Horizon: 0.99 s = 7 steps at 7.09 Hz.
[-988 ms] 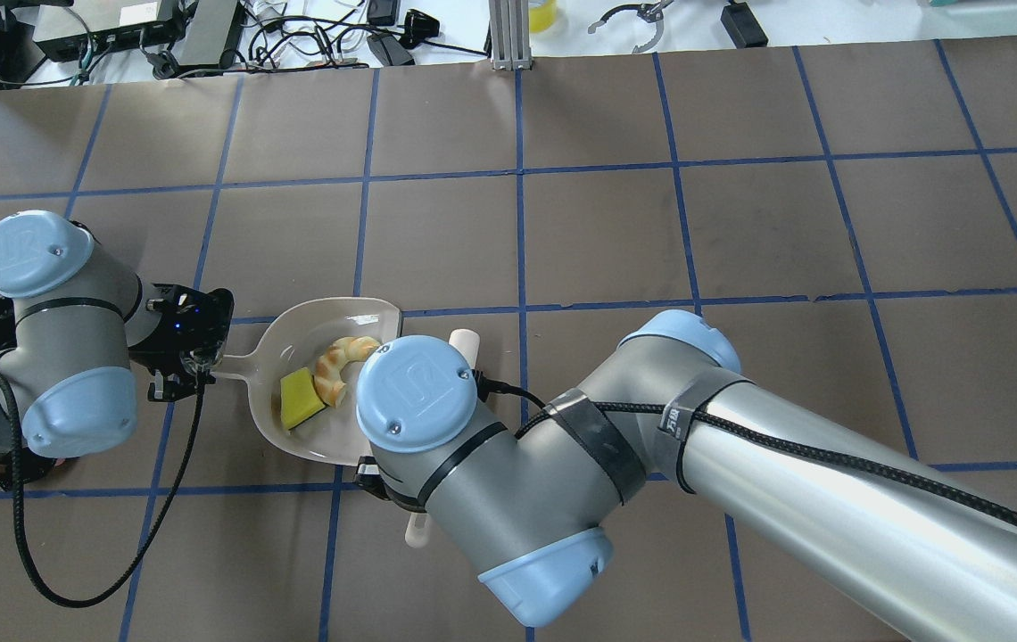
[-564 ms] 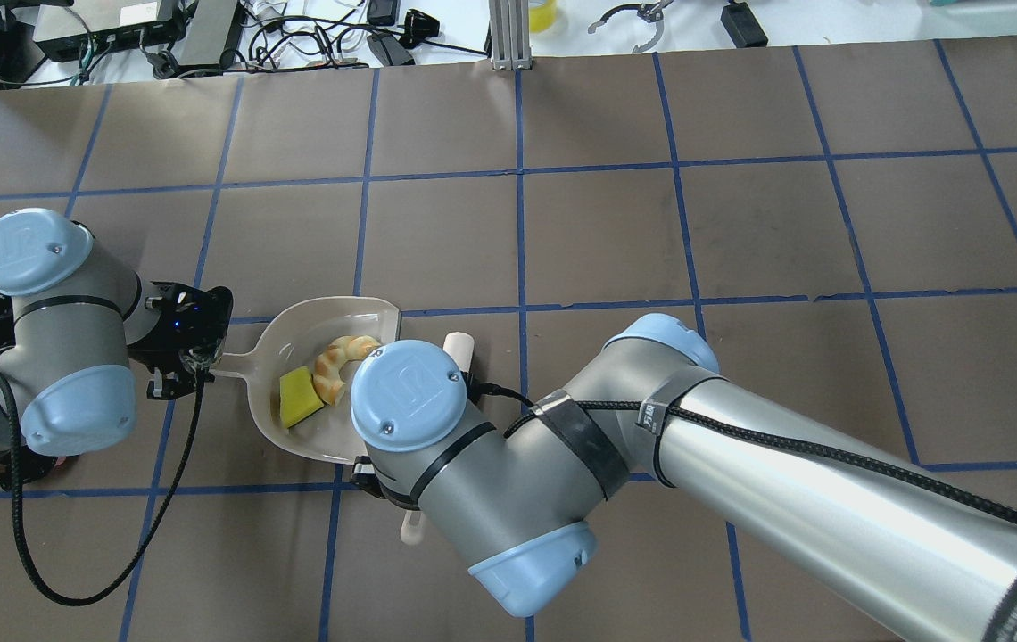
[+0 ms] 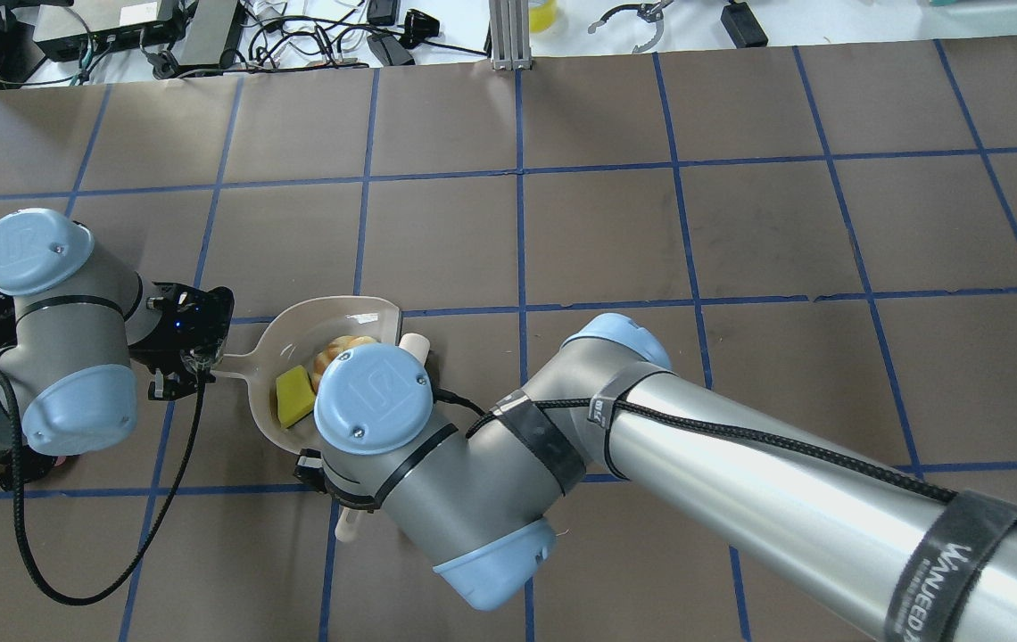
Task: Sweep and dump trash into bin
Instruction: 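Sweep the potato into the dustpan with the brush while the left gripper angles the dustpan, then lift the dustpan over the trash bag with the left gripper while the right withdraws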
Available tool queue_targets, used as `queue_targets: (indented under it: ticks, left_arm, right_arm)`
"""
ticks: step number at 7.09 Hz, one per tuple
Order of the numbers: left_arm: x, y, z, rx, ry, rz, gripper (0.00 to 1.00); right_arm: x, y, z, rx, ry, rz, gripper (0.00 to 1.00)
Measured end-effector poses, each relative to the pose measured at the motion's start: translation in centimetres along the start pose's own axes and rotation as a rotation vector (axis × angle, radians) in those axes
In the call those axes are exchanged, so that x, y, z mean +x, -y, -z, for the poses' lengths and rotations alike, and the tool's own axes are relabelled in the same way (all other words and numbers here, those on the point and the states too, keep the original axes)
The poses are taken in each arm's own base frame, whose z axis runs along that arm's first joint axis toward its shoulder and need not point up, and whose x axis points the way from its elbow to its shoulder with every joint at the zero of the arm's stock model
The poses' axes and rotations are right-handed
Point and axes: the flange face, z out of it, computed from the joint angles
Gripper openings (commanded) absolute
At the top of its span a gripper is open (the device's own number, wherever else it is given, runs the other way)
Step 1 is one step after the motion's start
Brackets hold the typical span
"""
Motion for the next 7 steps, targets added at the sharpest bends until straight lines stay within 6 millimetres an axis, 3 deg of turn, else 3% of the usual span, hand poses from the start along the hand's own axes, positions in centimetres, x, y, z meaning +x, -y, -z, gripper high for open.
queue_targets:
  ticks: [3, 5, 7]
  left_arm:
    - [-0.1, 0.0, 0.1, 0.001, 0.002, 0.001, 0.0]
    - [-0.2, -0.1, 0.1, 0.003, 0.005, 0.002, 0.0]
    - [-0.4, -0.5, 0.4, 0.005, 0.013, 0.005, 0.0]
  right_arm:
    - [-5.3, -2.2, 0.1, 0.006, 0.04, -0.041, 0.0]
    - [-5.4, -2.5, -0.3, 0.015, 0.013, -0.026, 0.0]
    - [-4.8, -1.8, 1.2, 0.041, -0.046, 0.005, 0.0]
